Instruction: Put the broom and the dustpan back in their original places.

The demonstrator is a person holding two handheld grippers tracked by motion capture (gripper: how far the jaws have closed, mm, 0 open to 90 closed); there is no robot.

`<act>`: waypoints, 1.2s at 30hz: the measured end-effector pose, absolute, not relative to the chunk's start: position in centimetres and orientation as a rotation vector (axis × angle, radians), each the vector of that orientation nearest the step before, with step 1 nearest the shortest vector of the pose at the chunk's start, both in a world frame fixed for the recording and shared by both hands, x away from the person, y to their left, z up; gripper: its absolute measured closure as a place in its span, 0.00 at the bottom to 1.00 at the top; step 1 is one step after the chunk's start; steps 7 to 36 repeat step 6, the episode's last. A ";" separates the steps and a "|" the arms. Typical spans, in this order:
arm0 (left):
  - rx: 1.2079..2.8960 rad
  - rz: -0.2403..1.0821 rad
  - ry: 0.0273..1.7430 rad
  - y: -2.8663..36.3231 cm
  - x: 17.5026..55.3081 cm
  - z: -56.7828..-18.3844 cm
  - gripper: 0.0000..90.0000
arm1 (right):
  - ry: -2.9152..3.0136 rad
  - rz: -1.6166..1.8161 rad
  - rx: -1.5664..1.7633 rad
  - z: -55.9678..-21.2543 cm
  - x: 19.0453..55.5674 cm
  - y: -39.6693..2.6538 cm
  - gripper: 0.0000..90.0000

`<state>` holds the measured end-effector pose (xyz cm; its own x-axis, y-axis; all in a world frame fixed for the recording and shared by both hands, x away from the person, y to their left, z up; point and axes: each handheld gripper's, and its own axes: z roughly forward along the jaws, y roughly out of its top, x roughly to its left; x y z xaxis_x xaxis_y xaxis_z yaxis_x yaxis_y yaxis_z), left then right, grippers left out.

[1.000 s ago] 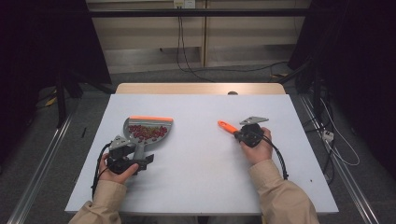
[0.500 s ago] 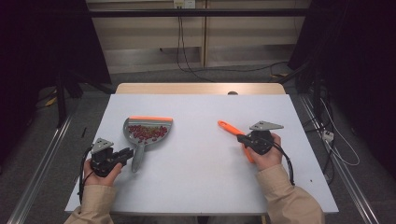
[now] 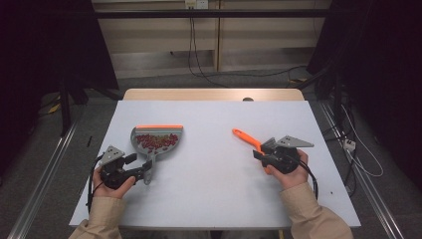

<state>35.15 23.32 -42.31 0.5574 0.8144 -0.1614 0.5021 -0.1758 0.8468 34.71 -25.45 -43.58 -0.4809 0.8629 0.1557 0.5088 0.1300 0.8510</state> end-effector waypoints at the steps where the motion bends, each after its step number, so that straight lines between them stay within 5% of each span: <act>1: 1.834 0.406 1.068 23.3 35.1 -42.3 0.26 | 2.034 1.306 1.331 -43.6 34.5 -25.5 0.52; 6: 1.808 0.377 1.019 23.3 35.2 -42.4 0.13 | 2.017 1.323 1.301 -43.7 33.4 -26.0 0.38; 36: 1.808 0.377 1.019 23.3 35.2 -42.4 0.13 | 2.017 1.323 1.301 -43.7 33.4 -26.0 0.38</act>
